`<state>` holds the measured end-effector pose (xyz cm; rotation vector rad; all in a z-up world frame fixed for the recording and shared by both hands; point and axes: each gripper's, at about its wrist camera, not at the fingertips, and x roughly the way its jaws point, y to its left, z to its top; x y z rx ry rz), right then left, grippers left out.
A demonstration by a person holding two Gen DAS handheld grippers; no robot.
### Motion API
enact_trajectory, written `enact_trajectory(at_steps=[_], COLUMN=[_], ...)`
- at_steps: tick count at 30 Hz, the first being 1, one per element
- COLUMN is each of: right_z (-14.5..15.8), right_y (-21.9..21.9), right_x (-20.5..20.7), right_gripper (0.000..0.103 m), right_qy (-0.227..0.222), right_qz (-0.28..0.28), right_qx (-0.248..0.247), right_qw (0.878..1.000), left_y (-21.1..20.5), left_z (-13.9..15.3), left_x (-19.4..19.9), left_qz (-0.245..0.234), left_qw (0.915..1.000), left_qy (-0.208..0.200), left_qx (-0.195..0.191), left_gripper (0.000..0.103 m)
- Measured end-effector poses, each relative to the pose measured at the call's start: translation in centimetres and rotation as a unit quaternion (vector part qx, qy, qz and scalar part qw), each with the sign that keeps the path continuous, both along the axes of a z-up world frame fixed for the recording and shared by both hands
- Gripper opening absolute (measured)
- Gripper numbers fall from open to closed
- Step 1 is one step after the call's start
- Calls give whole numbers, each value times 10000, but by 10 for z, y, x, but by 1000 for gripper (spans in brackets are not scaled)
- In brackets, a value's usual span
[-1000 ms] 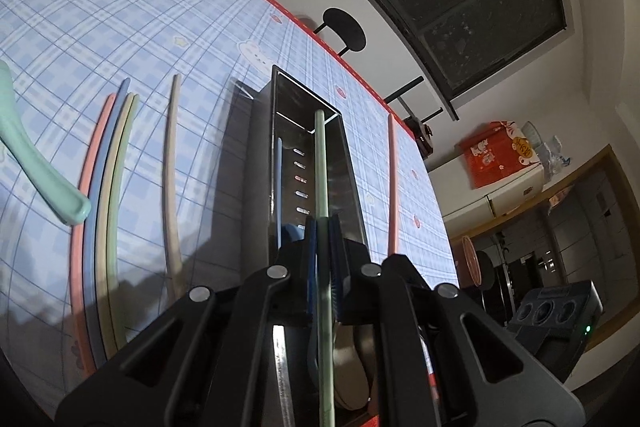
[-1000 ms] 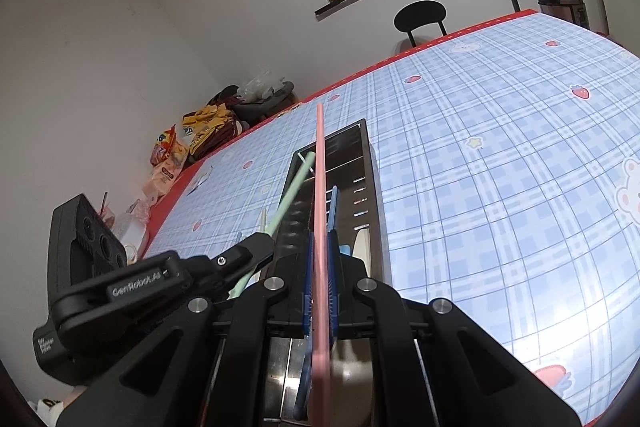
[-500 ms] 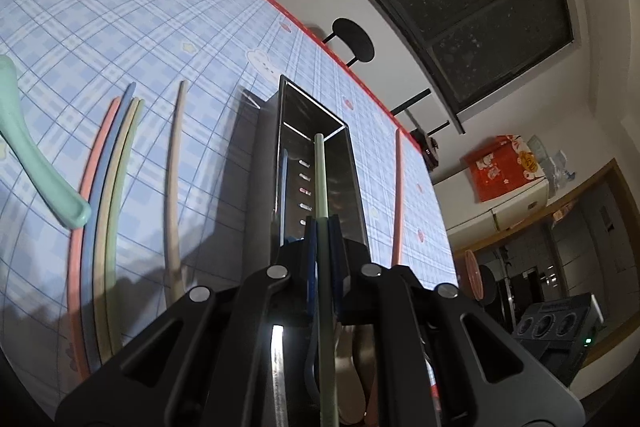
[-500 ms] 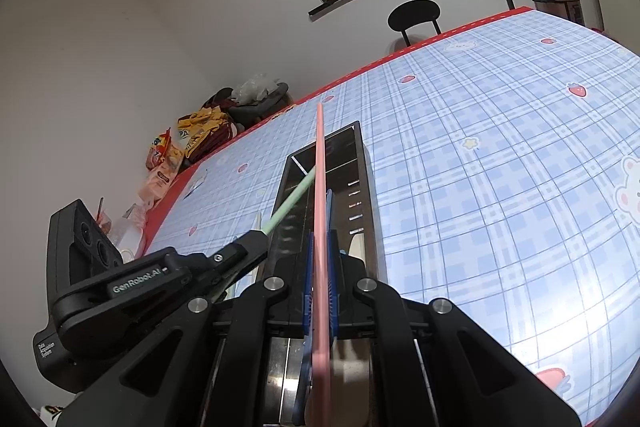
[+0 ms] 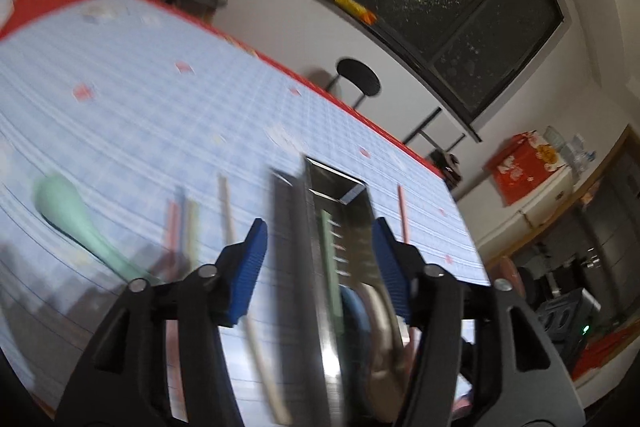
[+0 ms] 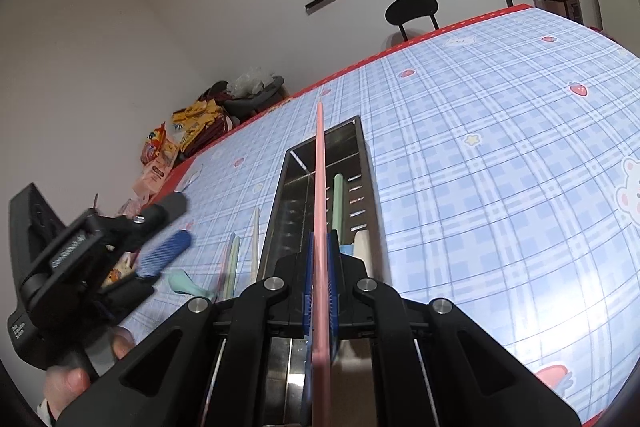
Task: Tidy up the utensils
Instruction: 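Open right tool to drop pink chopstick while left tool releases green chopstick in basket, then withdraw both tools from the basket back toward the loose utensils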
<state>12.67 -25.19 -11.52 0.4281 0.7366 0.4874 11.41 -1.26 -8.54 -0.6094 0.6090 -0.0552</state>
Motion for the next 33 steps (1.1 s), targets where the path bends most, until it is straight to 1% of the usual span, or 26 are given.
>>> enact_trajectory(at_steps=[1,2,3,5,7,9,12,13,15,16,17,18,20,21,23,24,25,29,33], right_z=[0,0,-1,-2,-1,1,4,6,10,12,15,18,24,27,33,36,39,44,44], right_y=[3,5,6,9,10,11,13,14,17,18,20,23,27,30,36,39,44,59,78], right_x=[1,2,3,5,5,4,3,2,-1,-3,-5,-7,-10,-12,-17,-18,-21,-26,-30], right_gripper=[7,7,7,8,9,9,10,14,27,39,48,51,66,70,86,91,98,97,97], right_qy=[29,47,66,109,111,84,58,39,-27,-76,-141,-209,-321,-382,-529,-582,-678,-893,-930], right_qz=[4,0,-12,-34,-58,-73,-121,-125,-117,-112,-110,-98,-66,-55,-56,-58,-70,-69,62], right_qx=[-26,-49,-75,-101,-122,-170,-247,-284,-357,-409,-468,-526,-638,-688,-831,-891,-993,-1318,-1573], right_qw=[10000,10000,9999,9999,9998,9998,9996,9995,9993,9991,9987,9983,9974,9969,9951,9943,9927,9872,9831], left_y=[5,11,18,29,42,52,64,69,76,78,81,85,92,98,107,109,113,128,142], left_z=[2,4,6,9,11,14,15,16,17,17,17,17,17,17,16,15,15,11,2], left_x=[-3,-6,-9,-14,-18,-23,-30,-32,-36,-37,-40,-43,-46,-47,-50,-51,-52,-57,-57], left_qz=[53,113,189,272,327,384,448,441,434,439,444,445,441,432,388,365,347,293,151], left_qw=[9999,9997,9994,9987,9978,9963,9935,9924,9906,9898,9890,9877,9860,9848,9824,9814,9800,9739,9753], left_qy=[-21,-36,-59,-77,-64,-80,-138,-140,-148,-147,-150,-156,-154,-135,-89,-71,-57,3,158], left_qx=[105,201,301,428,582,758,1041,1137,1292,1345,1406,1490,1600,1679,1826,1883,1957,2251,2197], left_gripper=[68,75,80,84,84,95,96,96,97,97,97,97,97,97,97,97,97,97,97])
